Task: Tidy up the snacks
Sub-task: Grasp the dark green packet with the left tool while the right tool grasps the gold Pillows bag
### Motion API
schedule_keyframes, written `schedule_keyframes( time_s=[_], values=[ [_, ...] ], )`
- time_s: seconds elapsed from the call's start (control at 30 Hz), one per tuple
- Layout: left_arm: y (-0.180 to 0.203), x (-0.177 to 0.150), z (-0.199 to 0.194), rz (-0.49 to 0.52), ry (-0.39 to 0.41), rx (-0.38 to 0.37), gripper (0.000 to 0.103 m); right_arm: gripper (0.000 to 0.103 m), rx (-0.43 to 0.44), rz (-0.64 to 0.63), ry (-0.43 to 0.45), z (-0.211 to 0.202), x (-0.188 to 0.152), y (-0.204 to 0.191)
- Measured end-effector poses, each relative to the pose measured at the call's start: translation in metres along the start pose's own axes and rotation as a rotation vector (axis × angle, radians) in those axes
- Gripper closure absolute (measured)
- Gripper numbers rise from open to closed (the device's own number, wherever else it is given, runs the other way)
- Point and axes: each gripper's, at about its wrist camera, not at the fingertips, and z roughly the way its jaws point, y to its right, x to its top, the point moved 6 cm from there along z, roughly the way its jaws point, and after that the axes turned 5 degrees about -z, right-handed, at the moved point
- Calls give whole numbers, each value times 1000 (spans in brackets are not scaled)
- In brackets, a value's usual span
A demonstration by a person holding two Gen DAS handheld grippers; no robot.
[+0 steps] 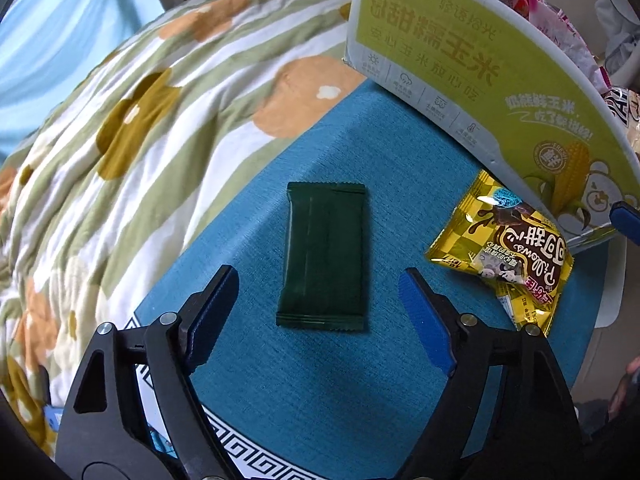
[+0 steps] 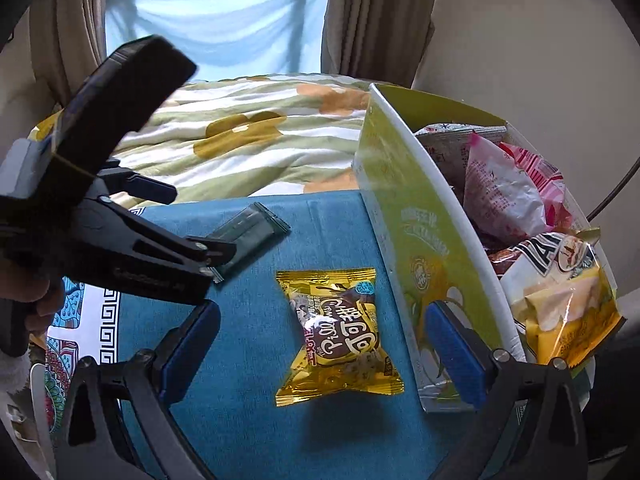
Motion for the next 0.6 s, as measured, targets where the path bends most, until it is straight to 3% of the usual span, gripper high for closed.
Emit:
schedule_keyframes(
  time_s=[0.2, 0.37, 0.5, 0.57, 0.6],
  values=[
    [0, 5, 22, 16, -38, -10, 38, 2, 4, -22, -39, 16, -5, -10],
    [2, 2, 29, 46, -46, 10, 42, 2, -3, 9, -71, 33, -6, -7],
    [1, 1, 24, 51, -37, 12, 61, 5, -3, 37, -97, 46, -8, -3],
    [0, 0, 23, 53, -38, 7, 62, 6, 10, 52, -110, 50, -11, -3],
    [-1, -1, 22, 55, -38, 9, 62, 12, 17, 55, -120, 52, -13, -3]
  ],
)
